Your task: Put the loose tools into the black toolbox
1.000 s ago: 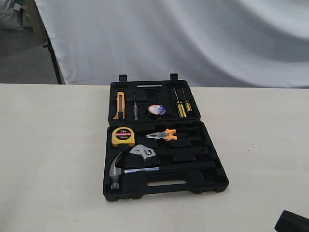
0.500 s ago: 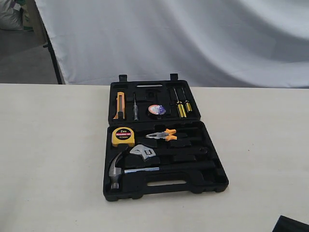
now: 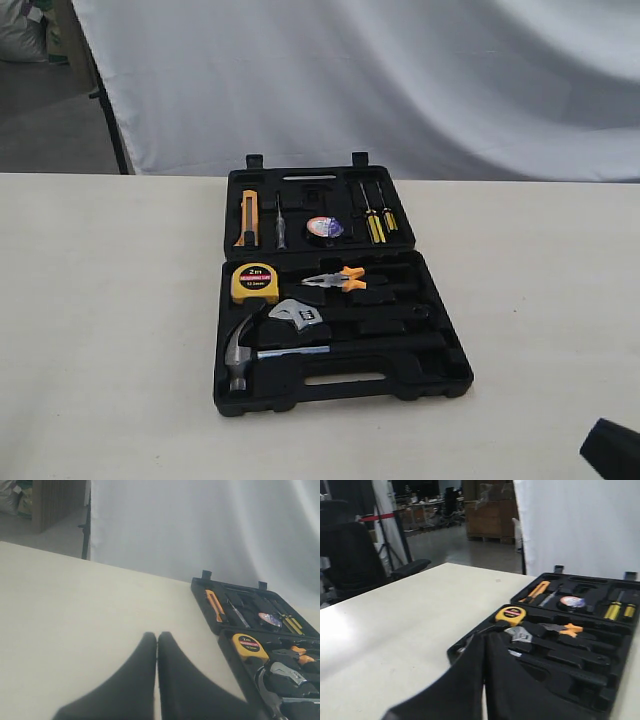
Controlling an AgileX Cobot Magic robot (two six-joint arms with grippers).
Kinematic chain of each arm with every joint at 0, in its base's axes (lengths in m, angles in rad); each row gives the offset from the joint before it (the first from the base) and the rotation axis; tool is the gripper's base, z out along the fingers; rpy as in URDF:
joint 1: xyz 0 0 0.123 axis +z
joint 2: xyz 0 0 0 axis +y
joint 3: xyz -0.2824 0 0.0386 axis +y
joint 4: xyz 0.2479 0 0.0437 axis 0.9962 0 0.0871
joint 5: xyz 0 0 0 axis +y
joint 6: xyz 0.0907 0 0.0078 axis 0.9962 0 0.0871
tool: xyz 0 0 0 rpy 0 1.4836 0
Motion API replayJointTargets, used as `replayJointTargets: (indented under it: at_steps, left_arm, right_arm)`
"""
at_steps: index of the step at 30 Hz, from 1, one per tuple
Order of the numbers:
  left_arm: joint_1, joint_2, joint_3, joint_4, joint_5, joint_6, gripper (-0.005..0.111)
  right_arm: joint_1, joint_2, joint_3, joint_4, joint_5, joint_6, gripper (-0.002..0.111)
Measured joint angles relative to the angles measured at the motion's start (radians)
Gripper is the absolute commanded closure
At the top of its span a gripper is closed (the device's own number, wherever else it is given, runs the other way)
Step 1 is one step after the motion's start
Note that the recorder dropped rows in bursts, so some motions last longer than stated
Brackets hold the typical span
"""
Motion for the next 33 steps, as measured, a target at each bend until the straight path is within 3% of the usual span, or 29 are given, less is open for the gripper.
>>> replayJointTargets:
  at_steps: [10, 15, 19, 33]
  left_arm:
    - [0.0, 0.0, 0.0, 0.0, 0.0, 0.0, 0.106]
    - [0.0, 0.0, 0.0, 0.0, 0.0, 0.0, 0.106]
    - [0.0, 0.0, 0.0, 0.0, 0.0, 0.0, 0.106]
    - [0.0, 0.0, 0.0, 0.0, 0.0, 0.0, 0.106]
  right_arm:
    - [-0.421, 0.0, 0.0, 0.0, 0.004, 0.008, 0.108]
    - [-0.539, 0.0, 0.0, 0.0, 0.019, 0.013, 0.108]
    - [-0.586, -0.009, 0.0, 0.0, 0.025, 0.015, 0.108]
    - [-0.59, -0.011, 0.0, 0.0, 0.068, 0.015, 0.108]
